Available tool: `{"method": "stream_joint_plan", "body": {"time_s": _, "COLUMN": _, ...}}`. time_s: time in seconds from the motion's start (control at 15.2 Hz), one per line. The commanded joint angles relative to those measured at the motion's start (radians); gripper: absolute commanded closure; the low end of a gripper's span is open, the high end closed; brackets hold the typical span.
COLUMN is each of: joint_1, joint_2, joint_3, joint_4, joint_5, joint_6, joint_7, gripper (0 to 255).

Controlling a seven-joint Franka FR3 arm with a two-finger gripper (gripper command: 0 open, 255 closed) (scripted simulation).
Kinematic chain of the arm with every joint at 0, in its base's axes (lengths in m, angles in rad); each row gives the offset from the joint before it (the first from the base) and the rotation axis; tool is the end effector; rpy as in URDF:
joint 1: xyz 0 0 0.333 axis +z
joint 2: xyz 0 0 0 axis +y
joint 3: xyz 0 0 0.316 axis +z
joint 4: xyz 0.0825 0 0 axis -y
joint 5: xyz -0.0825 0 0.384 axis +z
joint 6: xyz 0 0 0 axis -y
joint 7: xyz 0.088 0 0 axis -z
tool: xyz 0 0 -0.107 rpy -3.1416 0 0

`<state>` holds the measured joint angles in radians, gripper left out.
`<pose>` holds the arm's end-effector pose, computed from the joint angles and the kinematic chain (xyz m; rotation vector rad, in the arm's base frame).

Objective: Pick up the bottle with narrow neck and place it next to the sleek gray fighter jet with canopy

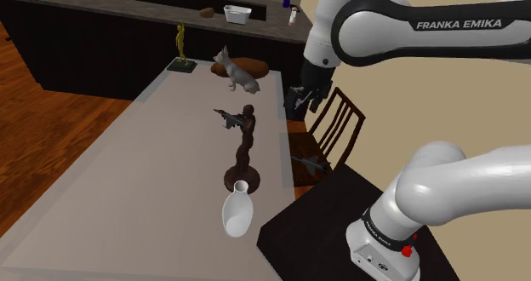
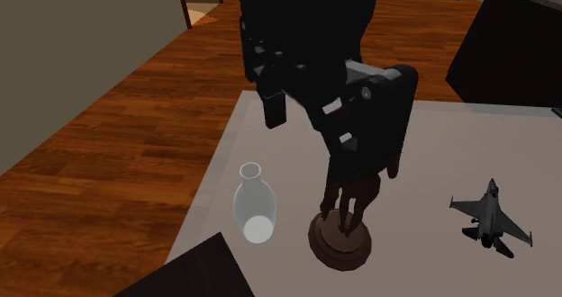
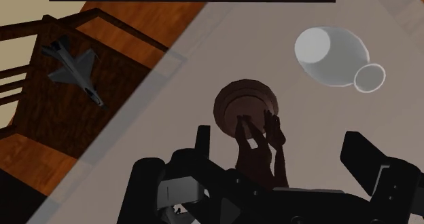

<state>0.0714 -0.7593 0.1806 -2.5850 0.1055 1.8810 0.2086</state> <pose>0.3175 0.0942 0.4955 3.1278 -0.0507 0.0820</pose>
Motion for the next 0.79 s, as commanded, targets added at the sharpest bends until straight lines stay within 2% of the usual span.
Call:
{"method": "stream_joint_plan", "body": {"time_s": 0.0, "joint_1": 0.015, "joint_2": 0.032, "joint_3": 0.041, "joint_4": -0.023, "joint_5": 0.023, "joint_6": 0.059, "joint_7": 0.040, "gripper": 0}}
{"method": "stream_joint_plan", "body": {"time_s": 0.4, "joint_1": 0.052, "joint_2": 0.153, "joint_3": 0.161, "joint_4": -0.085, "joint_5": 0.076, "joint_6": 0.248, "joint_7": 0.150, "gripper": 0}}
{"method": "stream_joint_plan", "body": {"time_s": 0.73, "joint_1": 0.062, "joint_2": 0.305, "joint_3": 0.270, "joint_4": -0.095, "joint_5": 0.089, "joint_6": 0.416, "joint_7": 0.256, "gripper": 0}}
